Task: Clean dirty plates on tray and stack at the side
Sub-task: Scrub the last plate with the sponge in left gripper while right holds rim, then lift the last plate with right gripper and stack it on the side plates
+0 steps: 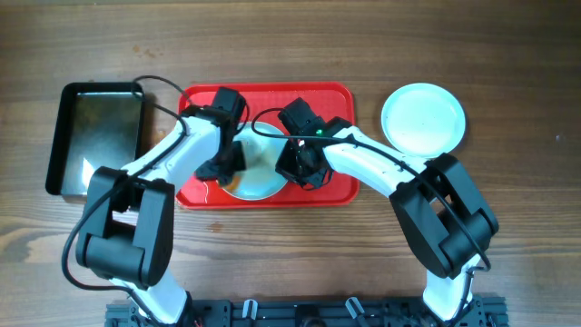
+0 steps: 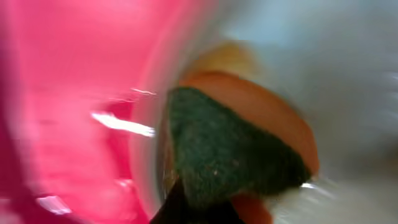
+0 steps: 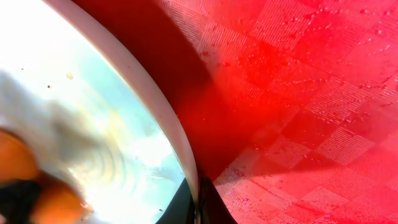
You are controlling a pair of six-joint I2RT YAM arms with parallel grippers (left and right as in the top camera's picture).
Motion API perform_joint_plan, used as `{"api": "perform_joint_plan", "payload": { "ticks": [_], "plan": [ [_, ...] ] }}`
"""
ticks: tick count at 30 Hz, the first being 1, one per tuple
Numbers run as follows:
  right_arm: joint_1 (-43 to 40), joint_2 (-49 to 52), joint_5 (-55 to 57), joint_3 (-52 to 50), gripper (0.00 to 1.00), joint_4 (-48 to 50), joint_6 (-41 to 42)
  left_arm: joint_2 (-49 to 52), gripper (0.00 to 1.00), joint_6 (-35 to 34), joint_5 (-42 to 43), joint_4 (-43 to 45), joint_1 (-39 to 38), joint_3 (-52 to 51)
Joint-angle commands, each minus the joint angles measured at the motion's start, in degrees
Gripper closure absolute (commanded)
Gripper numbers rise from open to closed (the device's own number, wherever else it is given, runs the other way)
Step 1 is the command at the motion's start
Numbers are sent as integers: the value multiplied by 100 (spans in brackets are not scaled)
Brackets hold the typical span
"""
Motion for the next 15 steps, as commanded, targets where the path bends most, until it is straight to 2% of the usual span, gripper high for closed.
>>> {"api": "perform_joint_plan", "payload": {
  "ticks": [1, 5, 10, 13, 15],
  "plan": [
    [-46, 181, 459, -122, 96, -162, -35, -175, 96, -363, -1633, -188, 199, 195],
    [-52, 181, 481, -111, 96, -125, -160, -769, 96, -525, -1631, -195, 181, 470],
    [-201, 146, 522, 365, 95, -315, -953, -1727, 96, -619, -868, -271, 236, 496],
    [-352, -48, 938, 918, 96, -940, -1346, -1825, 96, -619, -514, -616, 315, 492],
    [-468, -232, 1394, 1543, 96, -1644, -1915, -1775, 96, -616, -409, -688, 323, 363]
  ]
}}
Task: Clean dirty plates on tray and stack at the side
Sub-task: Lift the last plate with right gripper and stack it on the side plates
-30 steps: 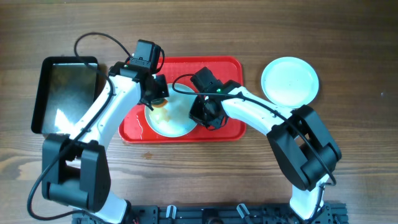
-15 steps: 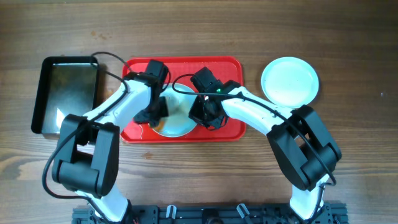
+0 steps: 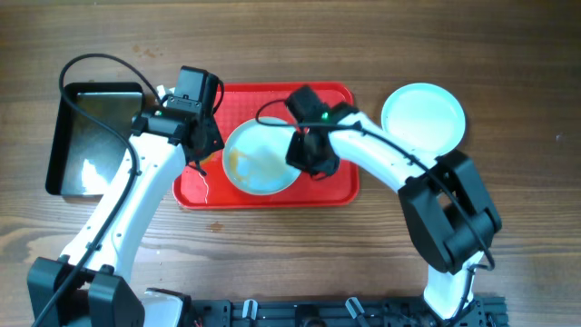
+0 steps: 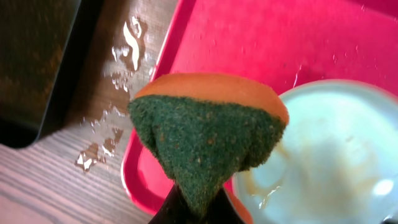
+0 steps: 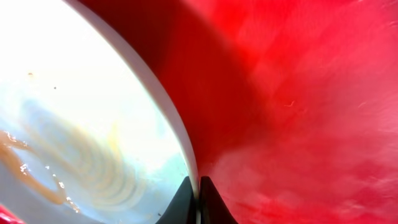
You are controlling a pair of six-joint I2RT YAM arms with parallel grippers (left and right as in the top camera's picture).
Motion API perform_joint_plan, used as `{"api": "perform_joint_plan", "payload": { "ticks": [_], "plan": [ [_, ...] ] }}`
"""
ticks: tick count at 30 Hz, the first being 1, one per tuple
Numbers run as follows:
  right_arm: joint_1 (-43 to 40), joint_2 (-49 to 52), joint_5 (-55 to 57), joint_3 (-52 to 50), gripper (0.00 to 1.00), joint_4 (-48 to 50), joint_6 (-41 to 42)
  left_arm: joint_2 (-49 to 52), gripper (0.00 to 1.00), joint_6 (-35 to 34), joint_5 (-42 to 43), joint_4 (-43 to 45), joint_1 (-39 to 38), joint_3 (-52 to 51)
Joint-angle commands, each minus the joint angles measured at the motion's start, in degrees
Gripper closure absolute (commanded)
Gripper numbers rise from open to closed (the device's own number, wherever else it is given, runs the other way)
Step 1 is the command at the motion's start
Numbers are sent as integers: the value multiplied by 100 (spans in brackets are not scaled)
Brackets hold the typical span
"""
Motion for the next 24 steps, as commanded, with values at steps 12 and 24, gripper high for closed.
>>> {"api": "perform_joint_plan", "payload": {
  "ticks": [12, 24],
  "plan": [
    [273, -330, 5250, 2756, 96, -2887, -3134, 96, 96, -103, 400, 212, 57, -374],
    [1141, -330, 8078, 2756, 96, -2868, -3866, 96, 96, -103, 466, 214, 57, -374]
  ]
}}
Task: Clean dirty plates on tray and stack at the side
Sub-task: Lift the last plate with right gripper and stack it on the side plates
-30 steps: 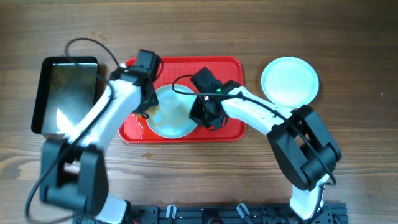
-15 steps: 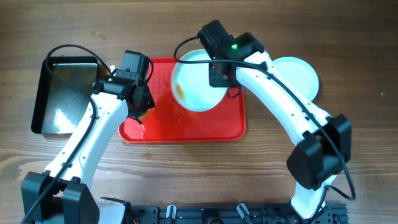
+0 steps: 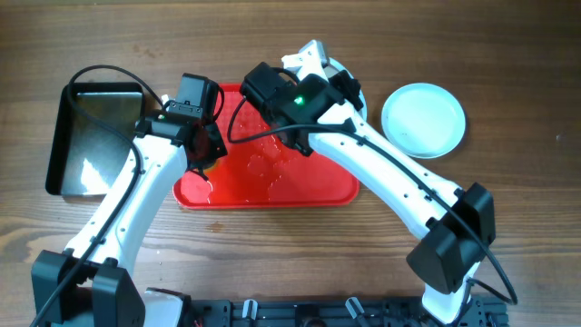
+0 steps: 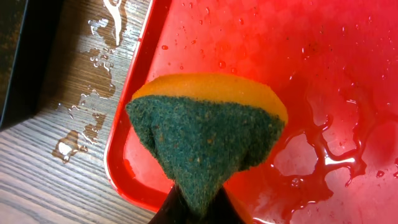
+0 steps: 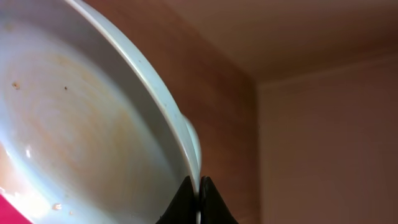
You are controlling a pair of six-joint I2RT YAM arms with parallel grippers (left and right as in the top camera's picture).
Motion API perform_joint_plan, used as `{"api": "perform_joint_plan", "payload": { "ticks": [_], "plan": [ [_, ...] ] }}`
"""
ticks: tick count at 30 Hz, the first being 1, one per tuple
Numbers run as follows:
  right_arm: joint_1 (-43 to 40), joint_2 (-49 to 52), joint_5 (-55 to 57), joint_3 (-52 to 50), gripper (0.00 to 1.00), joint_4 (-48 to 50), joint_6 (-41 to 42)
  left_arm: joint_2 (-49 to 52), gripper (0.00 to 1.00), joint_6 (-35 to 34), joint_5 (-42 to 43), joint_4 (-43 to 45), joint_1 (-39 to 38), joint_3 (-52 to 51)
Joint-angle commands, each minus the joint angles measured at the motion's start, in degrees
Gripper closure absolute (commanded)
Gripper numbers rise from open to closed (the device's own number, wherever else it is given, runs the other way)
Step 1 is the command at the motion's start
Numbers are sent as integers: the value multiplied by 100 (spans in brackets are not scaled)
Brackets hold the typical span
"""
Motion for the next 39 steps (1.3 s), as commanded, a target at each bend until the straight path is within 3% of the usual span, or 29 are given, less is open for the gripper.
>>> {"api": "perform_joint_plan", "payload": {
  "ticks": [1, 13, 15, 18, 23, 30, 34, 39],
  "plan": [
    [105, -90, 839, 140, 96, 24, -448, 46, 96, -96, 142, 20, 24, -48],
    [146, -90, 1016, 140, 96, 92, -393, 46, 96, -94, 179, 17, 24, -48],
    [142, -90, 573, 138, 96, 87, -181, 46, 96, -96, 179, 17, 24, -48],
    [-48, -90, -1003, 136, 96, 87, 673, 46, 96, -94, 179, 13, 24, -48],
    [-935, -92, -2647, 133, 96, -127, 2186, 46, 96, -52, 177, 13, 24, -48],
    [-2817, -92, -4113, 111, 96, -435, 2592, 46, 96, -52, 179, 9, 24, -48],
    [-3980, -92, -5154, 101, 96, -428, 2420, 46, 96, -52, 179, 39, 24, -48],
    [-4883, -92, -5106, -251, 96, -315, 2111, 46, 96, -55, 179, 63, 24, -48]
  ]
}}
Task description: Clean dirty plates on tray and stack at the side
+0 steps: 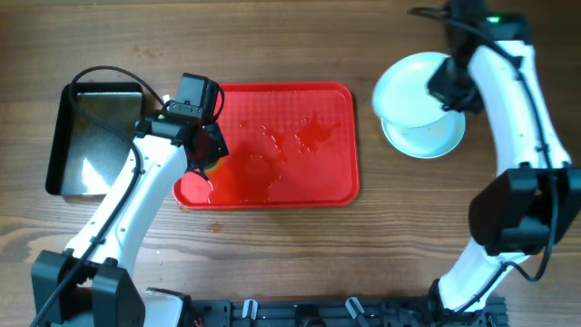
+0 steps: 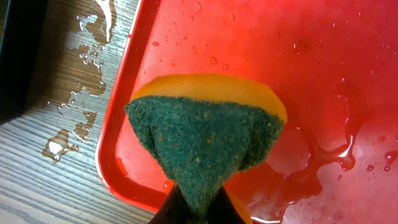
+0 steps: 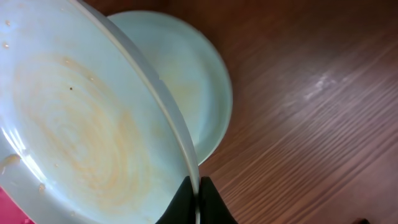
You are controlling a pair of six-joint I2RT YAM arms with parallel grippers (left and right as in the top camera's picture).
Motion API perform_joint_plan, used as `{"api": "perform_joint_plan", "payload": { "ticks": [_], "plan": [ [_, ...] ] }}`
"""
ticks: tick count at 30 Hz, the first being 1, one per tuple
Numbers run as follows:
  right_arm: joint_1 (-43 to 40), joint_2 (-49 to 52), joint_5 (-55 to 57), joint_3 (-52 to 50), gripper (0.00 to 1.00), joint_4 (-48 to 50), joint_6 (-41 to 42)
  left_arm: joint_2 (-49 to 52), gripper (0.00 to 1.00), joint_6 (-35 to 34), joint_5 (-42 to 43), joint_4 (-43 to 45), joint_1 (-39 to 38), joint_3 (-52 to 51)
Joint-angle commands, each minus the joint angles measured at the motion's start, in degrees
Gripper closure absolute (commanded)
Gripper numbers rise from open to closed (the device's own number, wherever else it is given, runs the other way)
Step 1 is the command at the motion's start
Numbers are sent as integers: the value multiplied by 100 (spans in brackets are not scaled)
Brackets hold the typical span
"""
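Observation:
My right gripper (image 3: 198, 205) is shut on the rim of a pale plate (image 3: 87, 124) (image 1: 408, 84) with faint orange smears, held tilted in the air over a second pale plate (image 3: 199, 81) (image 1: 427, 136) lying on the wood at the right. The red tray (image 1: 290, 191) (image 2: 348, 56) sits mid-table, wet, with no plate on it. My left gripper (image 2: 199, 208) is shut on a green-and-yellow sponge (image 2: 205, 134) (image 1: 211, 163), hovering over the tray's left edge.
A black rectangular pan (image 1: 91, 136) stands left of the tray. Water drops lie on the wood (image 2: 81, 81) between pan and tray. Puddles (image 2: 323, 155) spread over the tray's floor.
My right arm has carried the plate from above the tray's far edge over to the right, above the plate lying there. The left gripper and sponge have barely shifted.
At first the sponge was pressed on the smeared plate on the tray while my right gripper held its rim. Then the sponge was off at the tray's left edge. Later the plate was lifted above the tray, and now it hangs over the plate at the right.

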Motion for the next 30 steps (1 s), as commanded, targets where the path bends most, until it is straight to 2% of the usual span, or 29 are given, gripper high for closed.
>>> {"api": "perform_joint_plan", "payload": {
  "ticks": [1, 6, 8, 9, 10, 11, 12, 14, 21, 26, 30],
  "plan": [
    [-466, -92, -251, -389, 96, 170, -201, 46, 96, -57, 28, 63, 24, -48],
    [-874, -90, -297, -1263, 96, 778, -264, 46, 96, -59, 28, 116, 24, -48],
    [-905, -90, -654, -1517, 94, 1115, -708, 46, 96, -59, 28, 170, 24, -48],
    [-901, -90, -955, -1600, 82, 1279, -1093, 46, 96, -59, 28, 192, 24, -48],
    [-898, -90, -1508, -1655, 46, 1410, -1543, 46, 96, -59, 31, 208, 24, -48],
    [-898, -90, -1893, -1663, 27, 1434, -1775, 46, 96, -59, 31, 208, 24, -48],
    [-898, -90, -2417, -1663, 2, 1434, -2046, 46, 96, -59, 31, 208, 24, -48],
    [-898, -90, -3106, -1661, 0, 1368, -2291, 46, 96, -59, 31, 208, 24, -48],
    [-586, -90, -3864, -1663, 0, 811, -2361, 46, 96, -105, 52, 608, 103, -48],
    [568, -90, -4050, -1663, 0, 485, -2579, 72, 96, -31, 262, 1497, 1115, -48],
    [1923, -90, -4048, -1663, 1, 951, -2350, 181, 96, 79, 262, 2041, 2188, -48]
  ]
}}
